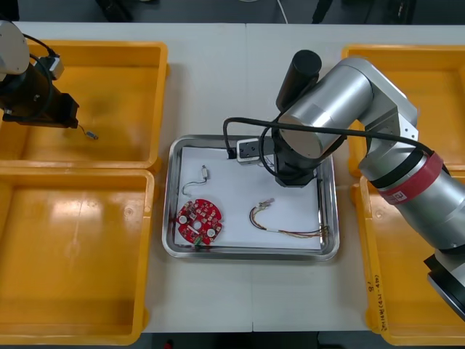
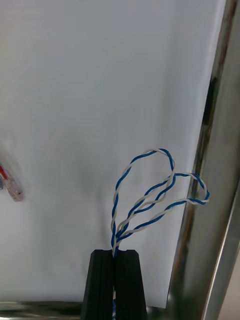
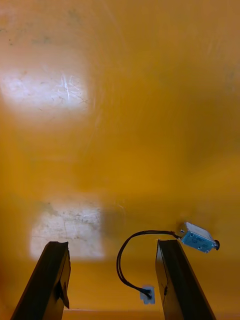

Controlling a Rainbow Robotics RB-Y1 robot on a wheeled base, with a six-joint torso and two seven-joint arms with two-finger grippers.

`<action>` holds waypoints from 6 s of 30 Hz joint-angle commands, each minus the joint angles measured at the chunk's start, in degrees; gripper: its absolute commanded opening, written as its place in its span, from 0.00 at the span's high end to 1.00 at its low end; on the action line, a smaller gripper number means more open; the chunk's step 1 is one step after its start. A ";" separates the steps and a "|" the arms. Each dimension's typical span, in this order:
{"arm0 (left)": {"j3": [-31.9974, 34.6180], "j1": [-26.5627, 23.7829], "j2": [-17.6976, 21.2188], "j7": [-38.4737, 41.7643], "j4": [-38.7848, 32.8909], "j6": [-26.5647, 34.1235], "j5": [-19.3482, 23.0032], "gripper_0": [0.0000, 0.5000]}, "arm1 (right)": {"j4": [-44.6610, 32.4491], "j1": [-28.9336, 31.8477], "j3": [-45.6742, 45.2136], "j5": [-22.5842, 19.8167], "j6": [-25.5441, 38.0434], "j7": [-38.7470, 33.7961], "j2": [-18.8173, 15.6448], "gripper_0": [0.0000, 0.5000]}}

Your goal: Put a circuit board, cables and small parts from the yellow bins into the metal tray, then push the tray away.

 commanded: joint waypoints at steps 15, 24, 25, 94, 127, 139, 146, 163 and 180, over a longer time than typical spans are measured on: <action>1.53 -1.44 1.77 7.06 -11.77 9.33 4.95 0.00 | 1.88 1.59 2.55 1.35 -4.45 0.84 0.68 0.99; 1.53 -1.08 0.19 7.50 -12.21 9.07 5.22 0.00 | 1.44 1.50 2.37 1.35 -4.10 0.31 0.68 0.00; 1.53 -0.82 0.01 7.50 -12.21 8.71 5.04 0.00 | 1.27 1.50 2.28 1.35 -4.01 0.23 0.68 0.00; -6.29 6.21 -2.80 9.34 -5.61 -6.31 2.93 0.00 | -1.63 -9.13 -30.41 -20.01 15.90 -61.83 -23.14 0.00; -5.32 4.98 -2.71 9.34 -6.32 -4.47 4.07 1.00 | -7.87 8.27 -44.48 -21.41 15.90 -62.00 -30.08 0.00; -3.04 3.22 -2.71 10.22 -12.47 3.18 4.07 1.00 | -19.12 21.63 -51.42 -23.61 15.90 -63.76 -30.08 0.00; -2.86 3.05 -2.71 11.10 -17.30 6.43 3.55 1.00 | -23.34 27.52 -53.97 -24.31 15.90 -65.25 -30.08 0.00; -5.06 0.23 -5.09 20.42 -30.31 19.53 3.81 1.00 | -25.10 38.15 -57.48 -24.84 15.90 -65.60 -30.08 0.00; -15.34 -2.31 -11.33 38.87 -40.86 23.48 2.49 1.00 | -25.28 39.65 -58.45 -24.31 12.07 -65.78 -27.89 0.00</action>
